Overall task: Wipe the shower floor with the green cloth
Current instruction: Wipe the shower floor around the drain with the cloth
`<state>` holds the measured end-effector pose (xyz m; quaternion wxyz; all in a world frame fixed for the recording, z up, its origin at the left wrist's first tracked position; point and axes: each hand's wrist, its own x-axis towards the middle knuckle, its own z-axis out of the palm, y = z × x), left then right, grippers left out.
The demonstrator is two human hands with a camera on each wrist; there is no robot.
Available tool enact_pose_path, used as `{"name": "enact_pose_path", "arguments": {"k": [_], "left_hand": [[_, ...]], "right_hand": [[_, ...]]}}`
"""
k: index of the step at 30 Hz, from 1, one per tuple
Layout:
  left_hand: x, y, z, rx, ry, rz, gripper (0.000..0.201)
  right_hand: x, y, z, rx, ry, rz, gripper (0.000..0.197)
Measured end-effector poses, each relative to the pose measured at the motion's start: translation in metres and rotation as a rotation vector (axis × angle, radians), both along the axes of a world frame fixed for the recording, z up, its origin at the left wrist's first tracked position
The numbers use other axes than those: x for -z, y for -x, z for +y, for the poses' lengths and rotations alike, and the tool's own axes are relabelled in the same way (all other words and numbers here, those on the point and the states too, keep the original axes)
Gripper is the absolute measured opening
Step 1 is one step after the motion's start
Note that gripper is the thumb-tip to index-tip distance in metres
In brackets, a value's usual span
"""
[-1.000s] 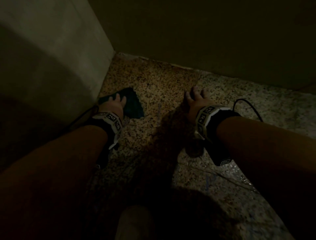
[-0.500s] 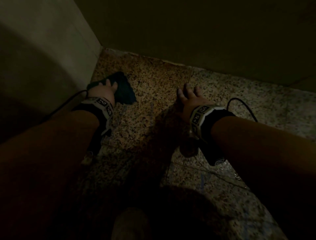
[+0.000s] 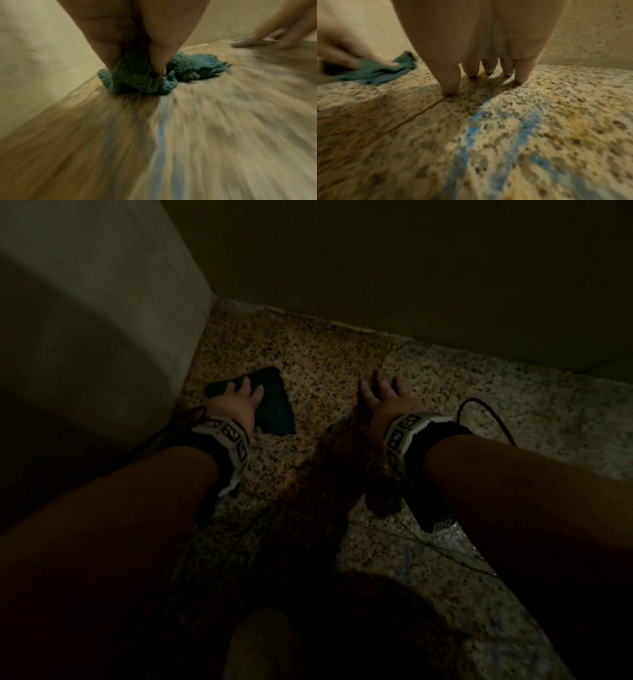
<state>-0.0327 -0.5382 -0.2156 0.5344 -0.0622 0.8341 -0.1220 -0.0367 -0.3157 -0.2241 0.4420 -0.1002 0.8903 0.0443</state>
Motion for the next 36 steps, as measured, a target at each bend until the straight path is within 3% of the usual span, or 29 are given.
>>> {"name": "enact_pose_path", "arguments": {"k": [4, 9, 21, 25, 32, 36], "left_hand": [[0.004, 0.028, 0.011, -0.002, 0.014, 0.107, 0.094], [0.004, 0.029, 0.012, 0.015, 0.02, 0.117, 0.095], [-0.002, -0.044, 0.039, 0.145, -0.033, 0.013, 0.101], [-0.008, -0.036, 0.038, 0.175, -0.036, 0.023, 0.106], [-0.001, 0.009, 0.051, 0.147, -0.075, 0.087, 0.091], [0.002, 0.012, 0.056, 0.121, -0.079, 0.102, 0.091]], "right_hand": [[0.001, 0.0, 0.002, 0.017, 0.029, -0.008, 0.084], [-0.002, 0.0, 0.003, 0.017, 0.013, -0.023, 0.084], [-0.006, -0.015, 0.023, -0.037, 0.001, 0.012, 0.086], [-0.007, -0.018, 0.025, -0.004, 0.008, 0.005, 0.087], [-0.012, -0.015, 0.025, 0.01, 0.026, -0.051, 0.1], [-0.007, -0.013, 0.027, 0.002, 0.028, -0.042, 0.093]]}}
